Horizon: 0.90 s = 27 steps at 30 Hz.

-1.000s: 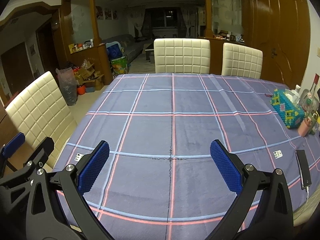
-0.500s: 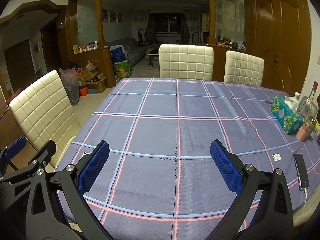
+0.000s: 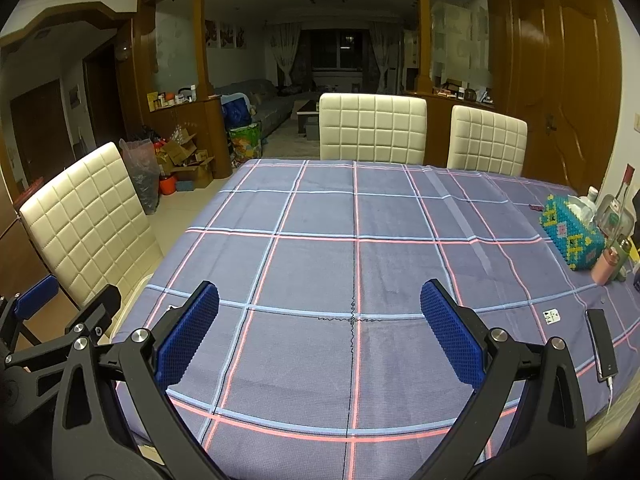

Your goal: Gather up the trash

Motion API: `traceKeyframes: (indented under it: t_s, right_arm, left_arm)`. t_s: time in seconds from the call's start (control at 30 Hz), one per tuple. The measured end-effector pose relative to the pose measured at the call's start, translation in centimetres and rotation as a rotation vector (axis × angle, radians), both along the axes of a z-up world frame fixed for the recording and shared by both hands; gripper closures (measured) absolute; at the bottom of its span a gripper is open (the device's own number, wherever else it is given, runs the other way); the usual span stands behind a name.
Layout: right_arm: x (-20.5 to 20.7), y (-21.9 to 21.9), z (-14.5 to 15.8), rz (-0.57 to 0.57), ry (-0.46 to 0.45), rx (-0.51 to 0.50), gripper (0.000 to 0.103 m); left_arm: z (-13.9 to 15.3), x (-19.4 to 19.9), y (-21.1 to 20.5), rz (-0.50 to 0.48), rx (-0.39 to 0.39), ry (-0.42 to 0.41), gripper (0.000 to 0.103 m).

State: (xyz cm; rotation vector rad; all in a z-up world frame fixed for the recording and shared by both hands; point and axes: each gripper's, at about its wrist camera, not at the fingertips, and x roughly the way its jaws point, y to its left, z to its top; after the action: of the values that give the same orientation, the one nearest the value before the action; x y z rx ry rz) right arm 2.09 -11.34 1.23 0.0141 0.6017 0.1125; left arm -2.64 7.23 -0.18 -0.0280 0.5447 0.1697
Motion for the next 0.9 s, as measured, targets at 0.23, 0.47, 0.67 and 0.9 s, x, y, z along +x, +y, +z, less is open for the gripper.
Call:
traceKeyframes:
  t_s: [0.23, 0.47, 0.67, 0.9]
  right_arm:
    - [0.16, -0.43, 0.01, -0.001, 0.004, 0.004, 0.004]
    - [0.12, -0.55, -0.02, -0.002, 0.002, 0.001, 0.004]
    - [0.13, -0.45, -0.04, -0.001, 0.004, 0.001, 0.004]
    - [0.25, -0.63, 0.02, 0.001, 0.009, 0.004, 0.004]
  left_arm:
    - [-0.01, 0.11, -0.25, -0.003, 0.002, 0.001, 0.014]
    - [0.14, 0.09, -0.43, -0.004, 0.005, -0.007, 0.015]
    - [0.16, -0.02, -0.4, -0.005, -0.001, -0.004, 0.015]
    - [0.22, 0.06, -0.36, -0.012, -0.006, -0.004, 0.015]
